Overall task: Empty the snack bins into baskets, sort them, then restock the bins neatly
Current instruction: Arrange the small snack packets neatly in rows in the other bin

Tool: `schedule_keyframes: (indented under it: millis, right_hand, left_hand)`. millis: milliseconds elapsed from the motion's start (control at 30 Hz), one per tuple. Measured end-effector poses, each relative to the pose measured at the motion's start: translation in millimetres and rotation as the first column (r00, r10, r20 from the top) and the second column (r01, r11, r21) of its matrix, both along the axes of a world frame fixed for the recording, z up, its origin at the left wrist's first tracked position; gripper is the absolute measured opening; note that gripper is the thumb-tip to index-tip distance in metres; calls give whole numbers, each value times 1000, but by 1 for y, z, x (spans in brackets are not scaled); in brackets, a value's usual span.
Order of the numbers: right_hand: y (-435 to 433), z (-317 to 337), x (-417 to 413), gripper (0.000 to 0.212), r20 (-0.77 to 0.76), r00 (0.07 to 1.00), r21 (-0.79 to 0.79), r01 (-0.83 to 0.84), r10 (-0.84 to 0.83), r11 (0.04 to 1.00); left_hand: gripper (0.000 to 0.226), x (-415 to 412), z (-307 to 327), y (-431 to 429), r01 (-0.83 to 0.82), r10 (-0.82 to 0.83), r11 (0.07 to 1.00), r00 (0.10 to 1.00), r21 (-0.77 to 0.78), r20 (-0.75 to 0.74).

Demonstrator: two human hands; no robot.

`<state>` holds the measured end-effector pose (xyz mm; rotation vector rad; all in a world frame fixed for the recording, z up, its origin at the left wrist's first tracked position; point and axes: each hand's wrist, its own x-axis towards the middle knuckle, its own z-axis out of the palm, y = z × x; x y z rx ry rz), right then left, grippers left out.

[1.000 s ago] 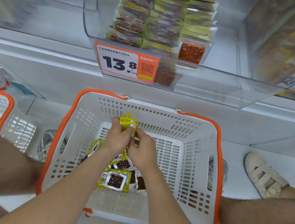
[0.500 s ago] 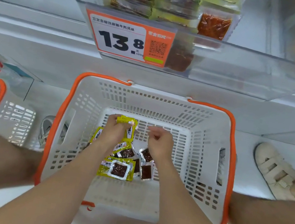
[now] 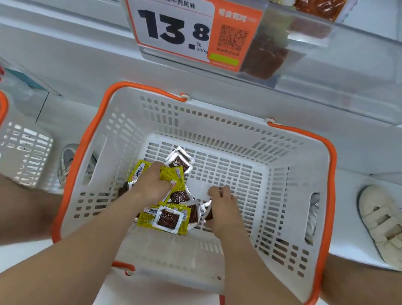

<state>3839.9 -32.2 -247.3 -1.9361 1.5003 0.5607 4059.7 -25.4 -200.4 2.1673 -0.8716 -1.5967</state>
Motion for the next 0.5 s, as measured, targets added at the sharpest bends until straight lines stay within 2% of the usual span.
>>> schedule_keyframes:
  millis: [67, 133, 200, 233, 300, 333, 400, 433, 500]
  right_hand:
    - [0, 1, 0, 83, 34, 999, 11, 42, -42, 999]
    - [0, 3, 1, 62, 47, 994, 25, 94, -95, 995]
    - [-3, 10, 2, 38, 109, 956, 18, 271, -271, 962]
    - [-8, 16, 4, 32, 208, 883, 28, 425, -421, 905]
    - [-21, 36, 18, 28, 457, 622, 89, 680, -636, 728]
    - [-28, 50, 27, 29, 567, 525, 91, 726, -635, 682]
    - [-36, 73, 49, 29, 705, 479, 56, 698, -523, 714]
    - [-36, 84, 59, 28, 748, 492, 29, 647, -446, 762]
    - [-30, 96, 68, 34, 771, 601, -146, 488, -211, 860]
  left_hand:
    - [29, -1, 1, -2, -39, 39, 999, 999, -7, -33]
    - [40, -1, 0, -4, -75, 75, 997, 995, 12, -69]
    - [48, -2, 2, -6, -137, 143, 989, 984, 58, -109]
    - [48, -3, 4, -7, -194, 203, 978, 968, 78, -146]
    - [42, -5, 10, -10, -321, 336, 942, 910, 101, -241]
    - [36, -6, 15, -13, -371, 385, 923, 877, 106, -286]
    - [26, -7, 26, -18, -430, 438, 896, 817, 108, -375]
    - [22, -7, 31, -21, -458, 458, 882, 774, 114, -437]
    - [26, -7, 46, -28, -538, 519, 828, 632, 157, -575]
